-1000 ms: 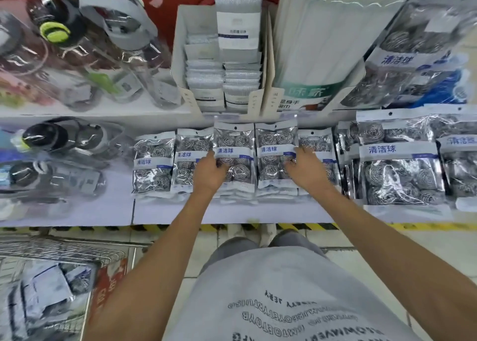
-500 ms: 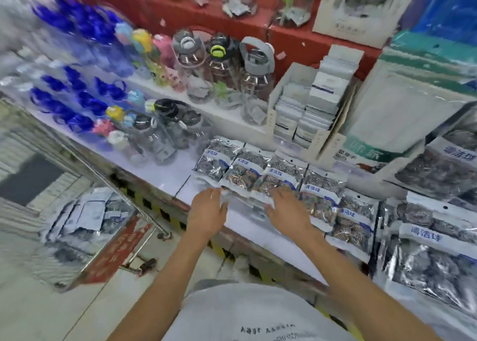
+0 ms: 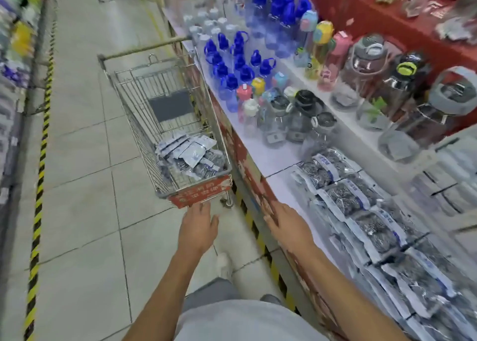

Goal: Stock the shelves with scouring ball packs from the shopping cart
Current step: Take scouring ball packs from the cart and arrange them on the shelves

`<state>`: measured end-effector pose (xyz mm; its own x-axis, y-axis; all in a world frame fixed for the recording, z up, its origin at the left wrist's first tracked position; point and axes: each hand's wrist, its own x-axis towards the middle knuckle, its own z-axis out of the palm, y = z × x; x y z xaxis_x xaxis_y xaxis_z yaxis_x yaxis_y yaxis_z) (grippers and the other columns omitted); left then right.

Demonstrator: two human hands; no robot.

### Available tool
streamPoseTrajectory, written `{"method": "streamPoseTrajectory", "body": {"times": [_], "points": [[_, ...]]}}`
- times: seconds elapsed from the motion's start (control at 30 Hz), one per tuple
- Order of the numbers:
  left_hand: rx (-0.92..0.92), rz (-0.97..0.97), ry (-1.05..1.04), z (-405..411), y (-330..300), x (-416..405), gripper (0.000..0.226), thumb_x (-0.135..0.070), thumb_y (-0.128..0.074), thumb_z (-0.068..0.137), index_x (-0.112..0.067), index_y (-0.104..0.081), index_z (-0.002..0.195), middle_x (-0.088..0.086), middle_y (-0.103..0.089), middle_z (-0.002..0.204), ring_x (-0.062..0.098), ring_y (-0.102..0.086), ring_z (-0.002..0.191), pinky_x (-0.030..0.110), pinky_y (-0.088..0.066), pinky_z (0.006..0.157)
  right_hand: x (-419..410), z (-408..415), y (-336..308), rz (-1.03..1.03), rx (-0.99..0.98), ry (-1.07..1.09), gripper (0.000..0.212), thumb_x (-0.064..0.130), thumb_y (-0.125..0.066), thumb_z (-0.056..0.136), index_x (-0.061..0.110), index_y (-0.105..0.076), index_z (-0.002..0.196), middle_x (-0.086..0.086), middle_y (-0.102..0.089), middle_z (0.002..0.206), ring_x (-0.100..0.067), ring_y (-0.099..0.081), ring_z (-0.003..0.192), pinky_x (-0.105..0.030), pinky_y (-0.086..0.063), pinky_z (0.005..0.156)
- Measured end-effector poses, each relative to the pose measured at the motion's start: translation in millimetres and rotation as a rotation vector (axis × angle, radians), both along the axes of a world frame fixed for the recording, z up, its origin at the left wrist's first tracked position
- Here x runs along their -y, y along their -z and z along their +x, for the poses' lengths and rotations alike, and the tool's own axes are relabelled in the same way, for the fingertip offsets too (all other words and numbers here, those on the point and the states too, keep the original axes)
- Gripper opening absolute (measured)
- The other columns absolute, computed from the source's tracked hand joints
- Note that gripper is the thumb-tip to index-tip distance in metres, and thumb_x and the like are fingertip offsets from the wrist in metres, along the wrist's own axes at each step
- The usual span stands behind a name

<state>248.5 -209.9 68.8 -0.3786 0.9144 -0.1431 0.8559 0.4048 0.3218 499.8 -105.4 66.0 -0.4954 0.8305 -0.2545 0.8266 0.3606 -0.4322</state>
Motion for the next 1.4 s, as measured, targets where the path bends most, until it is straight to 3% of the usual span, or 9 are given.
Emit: {"method": "streamPoseTrajectory", "body": {"times": [0.17, 0.33, 0.5, 0.7, 0.87, 1.03, 1.13, 1.23, 1.4], "points": [[0.067, 0.032, -0.136, -60, 2, -4, 0.034, -0.032, -0.055, 0.102, -0.011, -0.060, 0.128, 0.012, -0.064, 0.124, 0.033, -0.060, 0.113, 0.045, -0.051, 0.094, -19, -69, 12, -0.053, 0.062, -0.095, 0.049, 0.051, -0.040, 0.106, 0.015, -0.053, 0.135, -0.006, -0.062, 0.130, -0.024, -0.057, 0.118, -0.036, -0.049, 0.092], [0.137, 0.014, -0.187, -125, 11, -21, 0.036, -0.031, -0.054, 0.103, -0.012, -0.061, 0.133, 0.011, -0.063, 0.131, 0.030, -0.058, 0.118, 0.042, -0.049, 0.099, -50, -153, 8, -0.090, 0.022, -0.089, 0.052, 0.048, -0.047, 0.105, 0.017, -0.052, 0.146, -0.005, -0.062, 0.136, -0.027, -0.059, 0.125, -0.042, -0.052, 0.099], [0.183, -0.060, -0.186, -183, 28, -49, 0.044, -0.034, -0.051, 0.106, -0.009, -0.056, 0.142, 0.014, -0.060, 0.134, 0.033, -0.056, 0.124, 0.043, -0.047, 0.105, -90, -235, 12, -0.148, -0.061, -0.030, 0.043, 0.048, -0.048, 0.105, 0.022, -0.061, 0.136, 0.002, -0.069, 0.121, -0.021, -0.067, 0.111, -0.036, -0.056, 0.084], [0.253, -0.159, -0.175, -236, 53, -103, 0.048, -0.033, -0.053, 0.105, -0.007, -0.053, 0.145, 0.017, -0.058, 0.139, 0.034, -0.054, 0.127, 0.043, -0.046, 0.106, -137, -307, 45, -0.419, -0.167, 0.210, 0.056, 0.047, -0.060, 0.101, 0.016, -0.054, 0.147, -0.008, -0.064, 0.141, -0.025, -0.062, 0.124, -0.034, -0.047, 0.099], [0.270, -0.291, -0.119, -275, 87, -172, 0.052, -0.037, -0.053, 0.105, -0.005, -0.050, 0.145, 0.020, -0.055, 0.142, 0.038, -0.056, 0.126, 0.045, -0.048, 0.102, -180, -354, 90, -0.666, -0.263, 0.492, 0.049, 0.039, -0.063, 0.102, 0.013, -0.057, 0.142, -0.002, -0.062, 0.134, -0.015, -0.054, 0.108, -0.028, -0.039, 0.093], [0.315, -0.400, -0.102, -311, 124, -241, 0.055, -0.033, -0.054, 0.105, -0.004, -0.044, 0.150, 0.021, -0.054, 0.144, 0.038, -0.052, 0.133, 0.047, -0.045, 0.108, -225, -383, 135, -0.938, -0.277, 0.842, 0.034, 0.031, -0.069, 0.098, 0.010, -0.063, 0.125, -0.005, -0.066, 0.107, -0.023, -0.062, 0.098, -0.046, -0.054, 0.099], [0.316, -0.448, -0.086, -326, 153, -278, 0.056, -0.032, -0.055, 0.104, -0.004, -0.043, 0.151, 0.022, -0.055, 0.143, 0.038, -0.055, 0.131, 0.052, -0.047, 0.111, -245, -391, 164, -1.000, -0.254, 0.969, 0.056, 0.033, -0.076, 0.093, 0.011, -0.057, 0.141, -0.001, -0.058, 0.097, -0.017, -0.055, 0.083, -0.033, -0.050, 0.078], [0.328, -0.523, -0.054, -337, 188, -311, 0.065, -0.033, -0.058, 0.103, -0.004, -0.035, 0.156, 0.022, -0.048, 0.153, 0.038, -0.054, 0.134, 0.050, -0.043, 0.114, -261, -397, 200, -1.056, -0.225, 1.040, 0.065, 0.033, -0.076, 0.092, 0.012, -0.051, 0.148, -0.009, -0.062, 0.123, -0.027, -0.062, 0.111, -0.044, -0.051, 0.100], [0.364, -0.612, 0.038, -350, 263, -361, 0.073, -0.042, -0.058, 0.102, -0.005, -0.029, 0.157, 0.023, -0.038, 0.157, 0.041, -0.040, 0.144, 0.053, -0.039, 0.118, -286, -409, 267, -1.017, -0.172, 1.157, 0.043, 0.023, -0.073, 0.095, 0.005, -0.060, 0.131, -0.003, -0.060, 0.106, -0.019, -0.057, 0.092, -0.039, -0.050, 0.094]]}}
